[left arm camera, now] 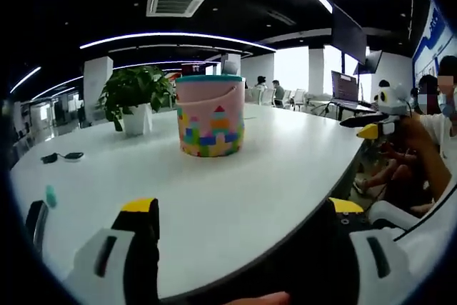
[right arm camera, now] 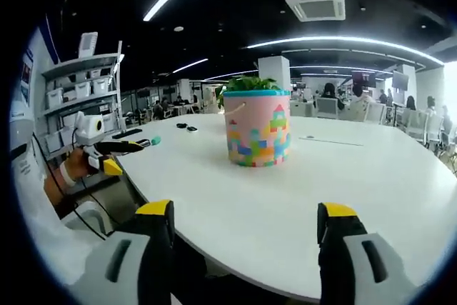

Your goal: Arrange the toys in the designated storage area by placing each visible toy with the group until no toy remains scattered across the table.

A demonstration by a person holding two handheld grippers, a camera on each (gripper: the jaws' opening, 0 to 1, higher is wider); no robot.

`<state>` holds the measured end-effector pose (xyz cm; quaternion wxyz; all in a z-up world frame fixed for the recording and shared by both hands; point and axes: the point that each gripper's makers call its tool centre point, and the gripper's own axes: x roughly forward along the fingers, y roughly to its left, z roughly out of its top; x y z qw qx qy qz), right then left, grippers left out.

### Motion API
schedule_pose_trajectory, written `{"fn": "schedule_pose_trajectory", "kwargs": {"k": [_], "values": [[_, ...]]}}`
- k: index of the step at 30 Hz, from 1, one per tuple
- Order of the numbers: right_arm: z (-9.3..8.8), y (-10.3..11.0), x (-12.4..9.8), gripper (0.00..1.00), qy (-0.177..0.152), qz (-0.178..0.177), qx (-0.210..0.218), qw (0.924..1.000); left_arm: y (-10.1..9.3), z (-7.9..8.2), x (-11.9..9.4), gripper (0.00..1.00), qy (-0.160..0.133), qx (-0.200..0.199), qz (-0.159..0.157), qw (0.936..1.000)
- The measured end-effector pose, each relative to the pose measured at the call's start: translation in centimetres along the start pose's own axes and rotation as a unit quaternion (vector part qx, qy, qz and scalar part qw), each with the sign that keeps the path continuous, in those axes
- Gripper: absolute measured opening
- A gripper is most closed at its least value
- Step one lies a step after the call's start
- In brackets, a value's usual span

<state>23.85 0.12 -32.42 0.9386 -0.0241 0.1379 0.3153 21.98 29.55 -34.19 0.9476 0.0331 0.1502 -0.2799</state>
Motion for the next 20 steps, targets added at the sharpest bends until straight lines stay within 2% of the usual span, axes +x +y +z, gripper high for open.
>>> {"fn": "schedule_pose_trajectory", "kwargs": {"k": [8, 20], "values": [[-0.12, 0.41, -0.23, 0.85, -0.002, 0.000, 0.003, 1.0000, -0.50, -0.84, -0.27, 0.99, 0.012, 0.012, -0.006, 0.9998], [0.31, 0.75, -0.76, 0.85, -0.016, 0.004, 0.010, 0.9998, -0.81, -0.29, -0.87, 0.99, 0.002, 0.016, -0.004, 0.9999]]}}
